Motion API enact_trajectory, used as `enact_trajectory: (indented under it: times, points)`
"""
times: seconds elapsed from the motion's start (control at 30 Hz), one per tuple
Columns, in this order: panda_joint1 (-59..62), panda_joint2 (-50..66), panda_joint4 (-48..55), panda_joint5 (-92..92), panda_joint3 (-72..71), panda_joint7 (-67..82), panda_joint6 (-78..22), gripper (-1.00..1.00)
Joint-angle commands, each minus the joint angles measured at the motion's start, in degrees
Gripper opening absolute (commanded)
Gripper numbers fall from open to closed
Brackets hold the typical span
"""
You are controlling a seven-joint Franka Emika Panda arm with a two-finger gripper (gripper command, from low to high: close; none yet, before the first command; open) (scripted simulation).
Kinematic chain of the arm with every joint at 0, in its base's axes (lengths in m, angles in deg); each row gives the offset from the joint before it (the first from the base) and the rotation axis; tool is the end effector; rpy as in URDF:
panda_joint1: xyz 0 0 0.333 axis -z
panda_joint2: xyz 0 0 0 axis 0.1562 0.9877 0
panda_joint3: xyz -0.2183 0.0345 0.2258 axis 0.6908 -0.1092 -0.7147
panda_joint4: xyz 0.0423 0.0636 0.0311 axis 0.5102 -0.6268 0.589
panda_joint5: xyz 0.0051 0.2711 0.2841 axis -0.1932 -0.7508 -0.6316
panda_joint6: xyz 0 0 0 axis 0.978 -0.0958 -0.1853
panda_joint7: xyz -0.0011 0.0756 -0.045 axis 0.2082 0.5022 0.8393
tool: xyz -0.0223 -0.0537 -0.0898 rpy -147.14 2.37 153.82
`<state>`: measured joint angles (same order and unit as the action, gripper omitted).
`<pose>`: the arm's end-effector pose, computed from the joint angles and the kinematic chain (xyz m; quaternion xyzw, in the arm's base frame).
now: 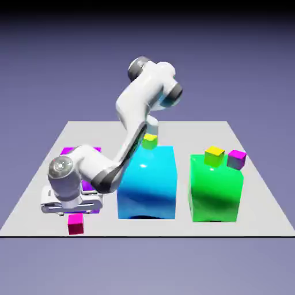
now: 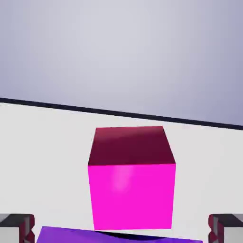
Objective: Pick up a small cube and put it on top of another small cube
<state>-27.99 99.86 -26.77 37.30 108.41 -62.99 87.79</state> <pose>0.5843 -0.2542 0.1807 0.9235 -0.3016 -0.2115 0.1074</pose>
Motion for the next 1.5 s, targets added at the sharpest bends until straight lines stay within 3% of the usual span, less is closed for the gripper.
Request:
enact_trajectory:
  times: [0.0,0.1,0.13,0.3,1.37,1.47]
  points:
    - [0.0,0.0,0.0,0.0,0.0,0.0,0.0,0.0]
    - [1.2,4.0,-3.7,-3.1,-3.2,1.3,7.3,0.0]
    - [1.2,4.0,-3.7,-3.1,-3.2,1.3,7.3,-1.0]
    - [-1.1,-2.2,-0.6,-1.6,-0.3,-0.7,-0.8,-1.0]
    - [-22.0,-68.6,-40.7,52.9,-55.6,50.5,23.0,-1.0]
    - [-21.9,-69.4,-41.8,56.1,-57.4,52.9,24.4,-1.0]
